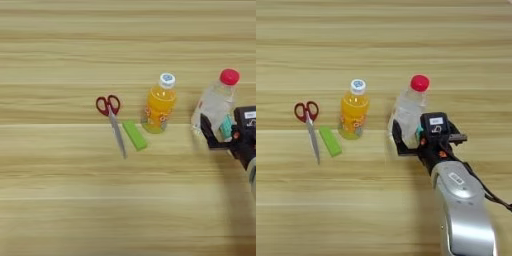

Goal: Move the objects on the table

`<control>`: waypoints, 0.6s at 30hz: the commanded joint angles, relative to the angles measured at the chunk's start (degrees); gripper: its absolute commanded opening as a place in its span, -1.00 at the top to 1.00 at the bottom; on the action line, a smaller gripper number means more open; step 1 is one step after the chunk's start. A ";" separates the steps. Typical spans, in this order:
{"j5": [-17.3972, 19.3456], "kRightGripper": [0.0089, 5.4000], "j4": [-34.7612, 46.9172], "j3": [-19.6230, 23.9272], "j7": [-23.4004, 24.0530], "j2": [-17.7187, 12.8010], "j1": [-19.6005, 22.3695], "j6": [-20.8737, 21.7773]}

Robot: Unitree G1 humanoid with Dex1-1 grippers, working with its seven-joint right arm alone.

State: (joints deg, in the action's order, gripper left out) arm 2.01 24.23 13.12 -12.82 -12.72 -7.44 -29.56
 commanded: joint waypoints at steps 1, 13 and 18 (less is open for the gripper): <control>1.27 -0.99 -0.58 1.24 1.05 -0.56 4.02 3.80; 2.20 -0.99 -4.09 0.32 0.69 -0.67 7.84 4.20; 1.98 -0.99 -4.97 -0.59 0.65 -0.32 8.04 4.81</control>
State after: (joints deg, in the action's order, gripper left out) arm 3.66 17.75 12.73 -12.84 -12.17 -2.63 -27.78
